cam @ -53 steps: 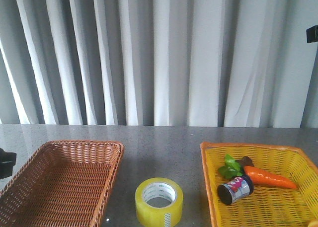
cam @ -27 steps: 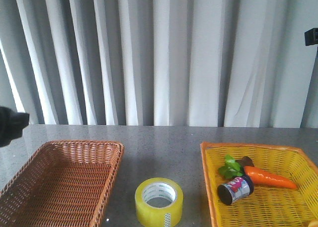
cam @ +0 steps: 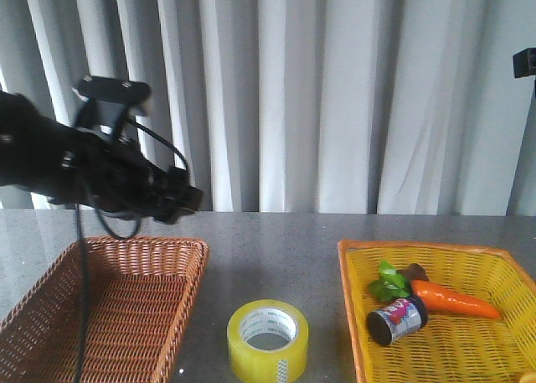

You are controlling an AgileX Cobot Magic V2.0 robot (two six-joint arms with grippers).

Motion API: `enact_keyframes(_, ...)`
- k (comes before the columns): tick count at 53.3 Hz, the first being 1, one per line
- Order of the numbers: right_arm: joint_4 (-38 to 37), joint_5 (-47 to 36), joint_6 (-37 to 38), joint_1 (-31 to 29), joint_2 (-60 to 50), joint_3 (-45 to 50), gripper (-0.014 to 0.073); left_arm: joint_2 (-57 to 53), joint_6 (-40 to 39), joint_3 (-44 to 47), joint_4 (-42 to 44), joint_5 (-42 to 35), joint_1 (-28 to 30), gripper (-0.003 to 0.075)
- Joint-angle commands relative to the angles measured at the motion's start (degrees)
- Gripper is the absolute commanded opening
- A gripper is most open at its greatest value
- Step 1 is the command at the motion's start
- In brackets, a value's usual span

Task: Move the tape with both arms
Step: 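Move the left gripper down over the tape roll and close it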

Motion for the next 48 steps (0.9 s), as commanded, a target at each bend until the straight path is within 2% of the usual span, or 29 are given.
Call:
enact_keyframes(1, 0.2, -3.6, -0.6, -0.3, -1.7, -1.5, -0.0008, 3.7, -3.3, -5.3, -0.7, -0.2, -2.5, 0.0513)
enact_keyframes(20, 0.2, -3.7, -0.6, -0.3, -1.7, -1.5, -0.0008, 15.4, -8.8, -9.0, -0.7, 4.0, -5.9, 0.0513)
enact_keyframes(48, 0.1, -3.7, -0.6, -0.3, -1.7, -1.5, -0.0008, 20.0, -12.7, -9.0, -0.6, 3.2, -7.2, 0.0513)
